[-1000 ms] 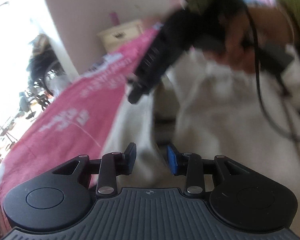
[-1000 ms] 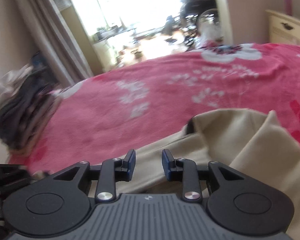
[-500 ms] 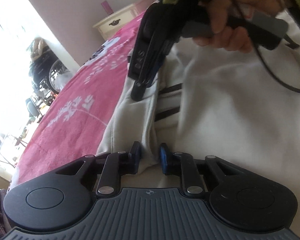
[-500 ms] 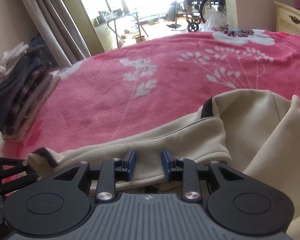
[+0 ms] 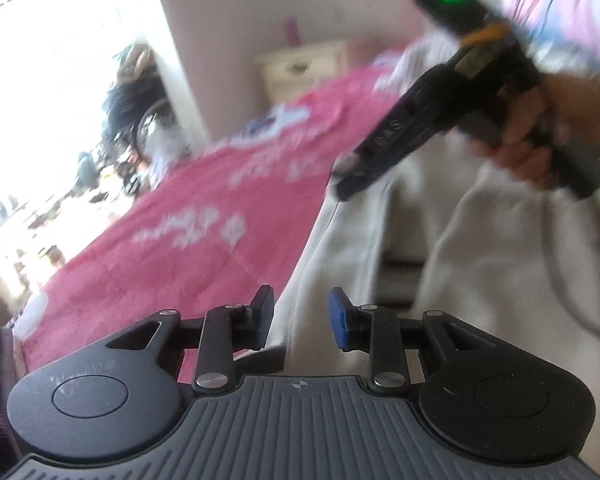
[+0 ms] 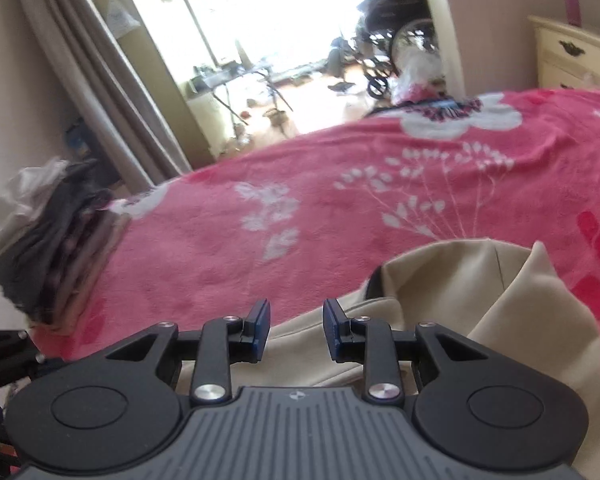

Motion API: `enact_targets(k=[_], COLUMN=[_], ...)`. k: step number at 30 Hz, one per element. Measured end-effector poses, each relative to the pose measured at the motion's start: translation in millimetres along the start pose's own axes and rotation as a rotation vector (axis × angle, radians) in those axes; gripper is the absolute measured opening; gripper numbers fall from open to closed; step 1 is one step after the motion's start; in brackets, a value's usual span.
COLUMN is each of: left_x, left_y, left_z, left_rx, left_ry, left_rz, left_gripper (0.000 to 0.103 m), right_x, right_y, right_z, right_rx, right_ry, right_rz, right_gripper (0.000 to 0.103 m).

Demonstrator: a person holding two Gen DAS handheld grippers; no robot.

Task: Fold clothes

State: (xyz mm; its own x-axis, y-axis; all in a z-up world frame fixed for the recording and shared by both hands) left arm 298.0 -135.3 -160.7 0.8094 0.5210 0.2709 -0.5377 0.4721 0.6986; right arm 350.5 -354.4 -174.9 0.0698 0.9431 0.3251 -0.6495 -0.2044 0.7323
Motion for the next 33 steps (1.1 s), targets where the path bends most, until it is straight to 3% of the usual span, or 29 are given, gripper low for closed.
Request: enact_targets(k=[2, 6, 11, 14, 19, 23, 29, 33], left_x=[-9, -11, 2, 8, -12, -49, -100, -126], left_y=[-29, -16, 49, 101, 178, 218, 229, 237], left_z=[-12, -8, 4, 1, -24, -52, -87, -103], left_rx=[0.106, 0.078, 0.026, -0.006, 0.008, 0.045, 0.157, 0.184], left_ry=[-0.025, -0.034, -0.013, 0.090, 0.337, 0.482, 0.733, 0.807], left_rz=[0.001, 0.037, 0.133, 0.148, 0.062, -0.001, -0.128, -0.126], left_gripper=[0.030, 0.030, 0.036, 0.047, 0.057, 0.061, 0.063, 0.063], right_x=[-10, -12, -36, -68, -124, -134, -148, -134], right_y=[-29, -24, 76, 165, 287, 332, 395, 408], right_z=[-11, -14, -5, -26, -107, -189, -311, -354], right_rx=[0.096, 0.076, -0.038, -0.110, -0.148, -0.176, -0.221, -0.265], right_ry=[-0.022, -0.029, -0.169, -0.277, -0.500, -0.669, -0.923, -0.951], right_rz=[-0.061, -0.053, 0.041, 0.058, -0.009, 0.015, 0.061, 0.112], right_gripper=[0.029, 0.029, 0.031, 0.036, 0.042, 0.042, 0.043, 0.045])
Point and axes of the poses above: each gripper's, at about its wrist camera, not at the fingertips, and y roughly against the way its jaws point, x to its left, z to its top, the point moved 2 cm from there along -y, roughly the way its jaws point, and after that the axes turned 4 degrees about x, right-handed, at the moved point
